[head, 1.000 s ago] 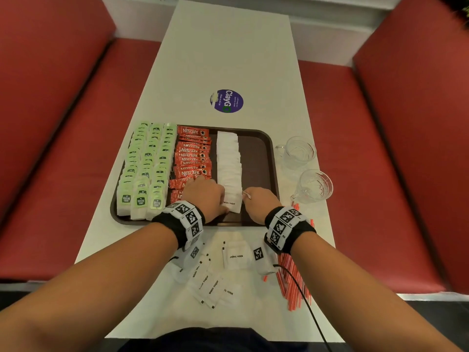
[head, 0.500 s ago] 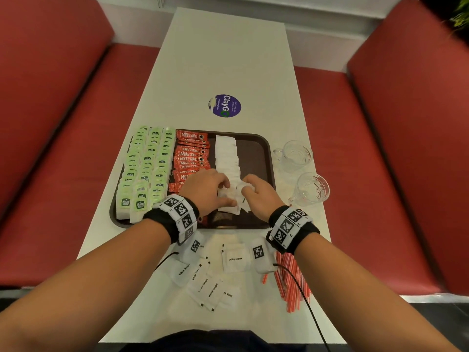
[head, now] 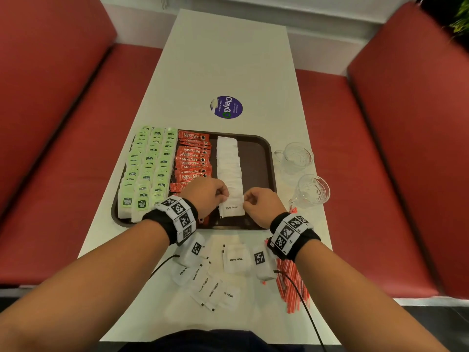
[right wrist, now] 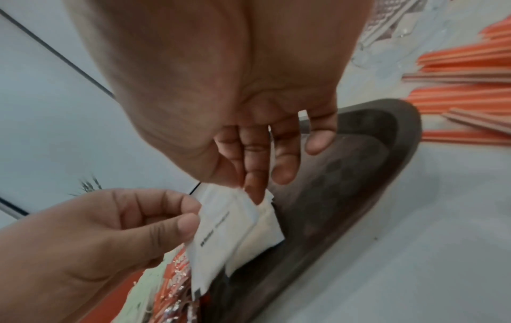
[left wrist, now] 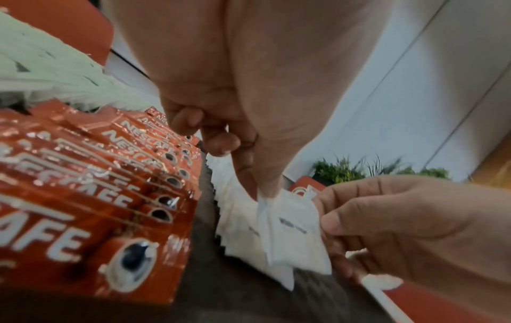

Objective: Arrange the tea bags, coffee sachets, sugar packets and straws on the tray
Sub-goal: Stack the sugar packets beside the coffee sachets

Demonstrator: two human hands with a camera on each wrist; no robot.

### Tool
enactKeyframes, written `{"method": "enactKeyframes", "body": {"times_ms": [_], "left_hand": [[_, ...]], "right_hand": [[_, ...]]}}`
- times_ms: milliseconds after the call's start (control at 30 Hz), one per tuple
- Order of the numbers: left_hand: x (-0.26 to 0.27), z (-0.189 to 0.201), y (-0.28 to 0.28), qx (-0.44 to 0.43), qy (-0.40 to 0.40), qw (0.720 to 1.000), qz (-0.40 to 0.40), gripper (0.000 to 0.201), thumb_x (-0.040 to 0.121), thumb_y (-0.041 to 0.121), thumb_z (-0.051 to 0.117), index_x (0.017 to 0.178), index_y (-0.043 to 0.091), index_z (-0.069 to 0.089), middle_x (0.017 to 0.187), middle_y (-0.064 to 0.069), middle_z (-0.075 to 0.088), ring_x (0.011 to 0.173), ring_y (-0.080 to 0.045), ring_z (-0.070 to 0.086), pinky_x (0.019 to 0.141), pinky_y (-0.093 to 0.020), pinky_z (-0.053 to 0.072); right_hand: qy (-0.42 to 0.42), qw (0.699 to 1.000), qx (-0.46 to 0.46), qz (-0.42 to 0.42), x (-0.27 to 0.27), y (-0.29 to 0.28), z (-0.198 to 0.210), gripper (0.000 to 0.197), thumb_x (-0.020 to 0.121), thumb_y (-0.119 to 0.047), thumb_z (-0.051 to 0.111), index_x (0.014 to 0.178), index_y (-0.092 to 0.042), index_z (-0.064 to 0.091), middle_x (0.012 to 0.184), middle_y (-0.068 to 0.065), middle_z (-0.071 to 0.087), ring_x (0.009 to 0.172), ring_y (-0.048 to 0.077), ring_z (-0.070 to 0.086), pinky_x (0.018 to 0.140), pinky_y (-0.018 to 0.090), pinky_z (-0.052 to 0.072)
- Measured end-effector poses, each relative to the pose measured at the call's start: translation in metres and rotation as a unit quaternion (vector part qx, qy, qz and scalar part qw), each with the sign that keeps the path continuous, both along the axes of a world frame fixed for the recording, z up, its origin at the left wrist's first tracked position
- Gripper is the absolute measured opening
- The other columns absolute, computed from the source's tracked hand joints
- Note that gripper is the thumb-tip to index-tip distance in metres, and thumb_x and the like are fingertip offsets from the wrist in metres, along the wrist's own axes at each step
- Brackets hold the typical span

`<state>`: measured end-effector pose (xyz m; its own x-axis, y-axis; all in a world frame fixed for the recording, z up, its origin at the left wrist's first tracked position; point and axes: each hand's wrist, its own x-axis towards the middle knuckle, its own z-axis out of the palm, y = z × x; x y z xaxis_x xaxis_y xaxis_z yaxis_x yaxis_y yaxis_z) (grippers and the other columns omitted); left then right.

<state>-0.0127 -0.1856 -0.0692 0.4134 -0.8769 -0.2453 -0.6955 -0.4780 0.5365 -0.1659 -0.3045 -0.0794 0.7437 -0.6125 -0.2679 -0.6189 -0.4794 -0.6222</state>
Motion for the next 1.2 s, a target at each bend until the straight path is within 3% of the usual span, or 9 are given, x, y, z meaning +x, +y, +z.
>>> {"method": "enactKeyframes", "body": {"times_ms": [67,200,300,467,533,833,967,1067,1200], "left_hand": [[-0.003,-0.004,-0.003,0.039,-0.028,0.999,-0.015,0.006,0.093,0.027,0.065,0.095,0.029,0.07,0.094,0.011,0.069,0.092,-0.011,0.062,0.088,-0.031,0.051],[-0.008,-0.005,-0.007,0.041,-0.081,0.996,0.001,0.006,0.09,0.036,0.067,0.091,0.031,0.066,0.092,0.01,0.067,0.091,-0.014,0.061,0.087,-0.037,0.052],[-0.014,-0.005,-0.005,0.045,-0.141,0.989,-0.023,0.015,0.087,0.047,0.067,0.089,0.032,0.063,0.097,0.01,0.061,0.093,-0.016,0.055,0.087,-0.038,0.049],[-0.027,-0.013,-0.001,0.11,-0.196,0.968,-0.113,0.026,0.084,0.054,0.067,0.101,0.035,0.065,0.107,0.006,0.061,0.102,-0.021,0.055,0.088,-0.038,0.044],[-0.027,-0.015,-0.003,0.117,-0.204,0.966,-0.106,0.028,0.084,0.055,0.066,0.103,0.034,0.064,0.109,0.004,0.061,0.104,-0.022,0.055,0.088,-0.038,0.043],[-0.027,-0.011,-0.012,0.122,-0.249,0.96,-0.04,0.032,0.083,0.057,0.067,0.102,0.032,0.066,0.114,0.0,0.056,0.111,-0.026,0.05,0.096,-0.043,0.041],[-0.026,-0.004,-0.005,0.096,-0.23,0.967,-0.049,0.033,0.085,0.056,0.065,0.108,0.033,0.065,0.115,0.002,0.055,0.112,-0.023,0.049,0.098,-0.041,0.04],[-0.024,0.004,0.01,0.057,-0.211,0.972,-0.088,0.029,0.089,0.054,0.061,0.109,0.034,0.064,0.112,0.005,0.057,0.109,-0.02,0.051,0.095,-0.04,0.042],[-0.03,0.011,0.035,0.059,-0.195,0.961,-0.187,0.025,0.089,0.055,0.059,0.103,0.035,0.066,0.103,0.009,0.06,0.1,-0.017,0.054,0.087,-0.037,0.044]], "right_hand": [[0.036,0.999,-0.001,-0.007,-0.002,-0.001,-0.001,0.01,0.088,-0.015,0.06,0.085,-0.025,0.062,0.075,-0.01,0.061,0.073,0.011,0.058,0.065,0.021,0.044],[0.105,0.994,-0.017,0.002,-0.004,-0.004,-0.002,0.026,0.093,-0.013,0.05,0.11,-0.018,0.067,0.107,0.002,0.066,0.1,0.022,0.062,0.088,0.03,0.051],[0.126,0.991,-0.031,0.025,-0.001,-0.004,-0.004,0.034,0.096,-0.011,0.045,0.123,-0.013,0.065,0.12,0.007,0.067,0.11,0.026,0.061,0.094,0.033,0.051],[0.117,0.992,-0.012,0.046,0.007,-0.004,-0.005,0.032,0.099,-0.011,0.041,0.118,-0.007,0.067,0.11,0.012,0.069,0.102,0.03,0.063,0.086,0.033,0.051],[0.111,0.992,0.005,0.06,0.011,-0.004,-0.005,0.029,0.099,-0.01,0.042,0.112,-0.007,0.069,0.104,0.012,0.07,0.096,0.029,0.064,0.079,0.03,0.048],[0.11,0.991,0.008,0.081,0.02,-0.004,0.001,0.023,0.099,-0.008,0.045,0.105,-0.007,0.068,0.092,0.006,0.062,0.087,0.024,0.058,0.076,0.026,0.041],[0.1,0.992,-0.019,0.071,0.013,0.0,0.005,0.017,0.094,-0.016,0.053,0.109,-0.014,0.06,0.095,0.001,0.064,0.086,0.021,0.059,0.077,0.032,0.049],[0.08,0.993,-0.04,0.073,0.002,0.005,0.009,0.026,0.09,-0.024,0.062,0.115,-0.018,0.059,0.094,-0.002,0.063,0.088,0.018,0.06,0.08,0.034,0.052],[0.119,0.978,-0.046,0.163,-0.015,0.017,0.022,0.023,0.085,-0.034,0.072,0.102,-0.021,0.064,0.096,-0.005,0.066,0.089,0.016,0.061,0.083,0.033,0.053]]}}
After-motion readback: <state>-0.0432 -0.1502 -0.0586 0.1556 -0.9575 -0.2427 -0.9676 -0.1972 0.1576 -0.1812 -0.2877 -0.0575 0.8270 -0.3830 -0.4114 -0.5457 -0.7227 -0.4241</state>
